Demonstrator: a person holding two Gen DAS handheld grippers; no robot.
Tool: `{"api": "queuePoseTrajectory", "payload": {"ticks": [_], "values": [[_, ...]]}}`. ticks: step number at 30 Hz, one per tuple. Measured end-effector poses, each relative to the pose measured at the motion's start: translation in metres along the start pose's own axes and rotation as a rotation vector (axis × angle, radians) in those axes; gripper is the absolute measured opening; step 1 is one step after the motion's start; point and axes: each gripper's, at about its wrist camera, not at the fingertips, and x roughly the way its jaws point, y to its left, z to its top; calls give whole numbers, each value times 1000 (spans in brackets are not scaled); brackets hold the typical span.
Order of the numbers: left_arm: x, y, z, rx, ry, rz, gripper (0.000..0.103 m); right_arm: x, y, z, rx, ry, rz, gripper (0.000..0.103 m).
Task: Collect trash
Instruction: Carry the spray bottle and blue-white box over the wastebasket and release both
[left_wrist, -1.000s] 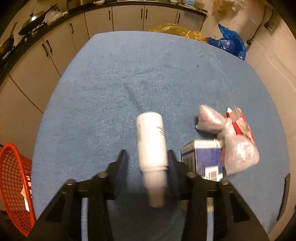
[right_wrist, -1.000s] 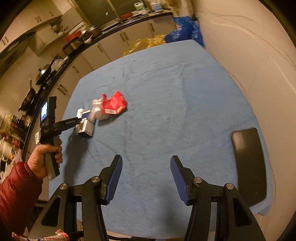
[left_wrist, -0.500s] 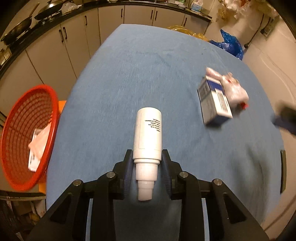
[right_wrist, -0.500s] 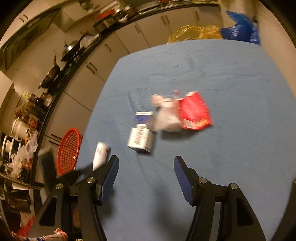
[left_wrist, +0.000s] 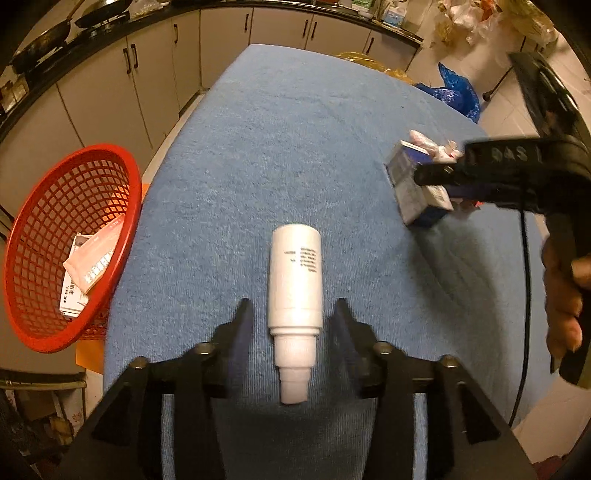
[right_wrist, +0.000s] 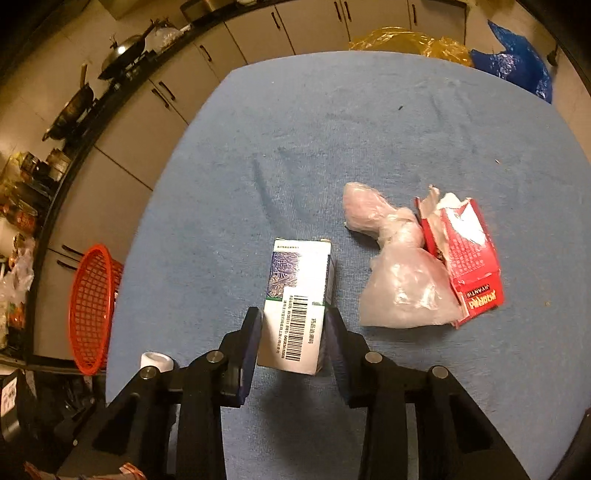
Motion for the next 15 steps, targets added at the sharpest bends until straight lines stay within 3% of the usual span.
{"api": "queuePoseTrajectory", "payload": {"ticks": [6,8,15], "values": [[12,-8,13,4,9,16,46,-35,-5,-31,-14,-32,55,38],[16,-15,19,19,4,32,29,-47,-7,-44,-16,-43,76,38],[5,-24,11,20,-40,4,29,-76,-6,-83,-25,-96,91,38]]}}
